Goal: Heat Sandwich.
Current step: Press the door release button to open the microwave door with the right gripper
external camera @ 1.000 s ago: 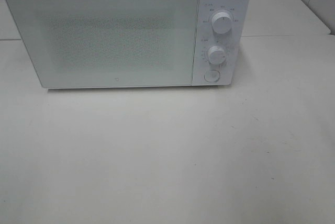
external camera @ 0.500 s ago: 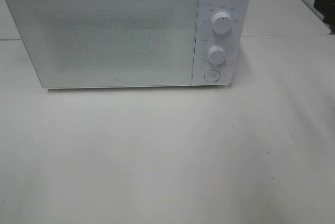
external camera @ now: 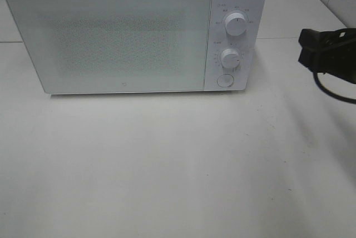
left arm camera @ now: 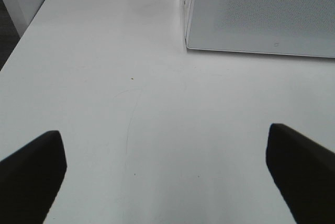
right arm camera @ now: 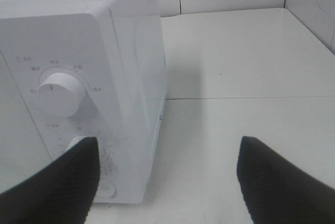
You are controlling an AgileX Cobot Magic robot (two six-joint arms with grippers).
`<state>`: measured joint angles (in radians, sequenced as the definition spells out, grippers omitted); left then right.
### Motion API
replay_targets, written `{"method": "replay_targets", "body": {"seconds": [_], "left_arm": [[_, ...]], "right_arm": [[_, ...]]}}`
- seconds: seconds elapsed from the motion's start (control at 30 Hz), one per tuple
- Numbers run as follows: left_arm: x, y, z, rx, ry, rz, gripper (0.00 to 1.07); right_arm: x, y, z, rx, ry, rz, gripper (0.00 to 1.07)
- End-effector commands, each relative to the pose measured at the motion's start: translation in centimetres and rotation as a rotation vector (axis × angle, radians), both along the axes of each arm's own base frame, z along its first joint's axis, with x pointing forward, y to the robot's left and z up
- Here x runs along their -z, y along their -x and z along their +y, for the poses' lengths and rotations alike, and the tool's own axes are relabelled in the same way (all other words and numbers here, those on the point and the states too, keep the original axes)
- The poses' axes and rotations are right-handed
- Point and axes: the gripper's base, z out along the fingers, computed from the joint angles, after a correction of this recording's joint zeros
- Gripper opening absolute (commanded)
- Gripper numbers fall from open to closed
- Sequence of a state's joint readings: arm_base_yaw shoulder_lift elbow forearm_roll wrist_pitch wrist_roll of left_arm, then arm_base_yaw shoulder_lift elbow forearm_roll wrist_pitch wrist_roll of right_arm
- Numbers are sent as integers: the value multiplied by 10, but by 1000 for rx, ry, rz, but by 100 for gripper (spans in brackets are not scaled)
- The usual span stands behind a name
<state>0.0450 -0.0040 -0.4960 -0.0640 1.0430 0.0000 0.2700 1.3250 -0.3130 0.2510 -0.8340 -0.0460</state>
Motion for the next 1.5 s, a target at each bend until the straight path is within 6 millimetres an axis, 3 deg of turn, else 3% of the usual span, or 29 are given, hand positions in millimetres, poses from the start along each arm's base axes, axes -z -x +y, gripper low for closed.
{"method": "replay_targets", "body": {"seconds": [0.03,0.33,0.6,0.8,1.07,1.23,1.27,1.37,1.5], "left_arm": [[0,2,0,1,2,-29,98],[0,2,0,1,2,-29,98],[0,2,0,1,2,-29,98],[0,2,0,1,2,-29,98],[0,2,0,1,2,-29,98],[0,2,0,1,2,-29,98],[0,2,0,1,2,-29,98],[0,2,0,1,2,-29,98],[0,2,0,1,2,-29,98]], "right_arm": [[9,-1,13,19,30,-9,76],[38,5,52,42,51,30,76],[57,-2,92,-12,66,90,76],[69,-2,104,-26,108,133,76],[71,-2,103,12,63,154,76],[72,-2,99,135,-163,183,74],[72,-2,98,184,-310,192,71],[72,-2,99,216,-442,199,67],[73,-2,100,315,-818,227,55]]}}
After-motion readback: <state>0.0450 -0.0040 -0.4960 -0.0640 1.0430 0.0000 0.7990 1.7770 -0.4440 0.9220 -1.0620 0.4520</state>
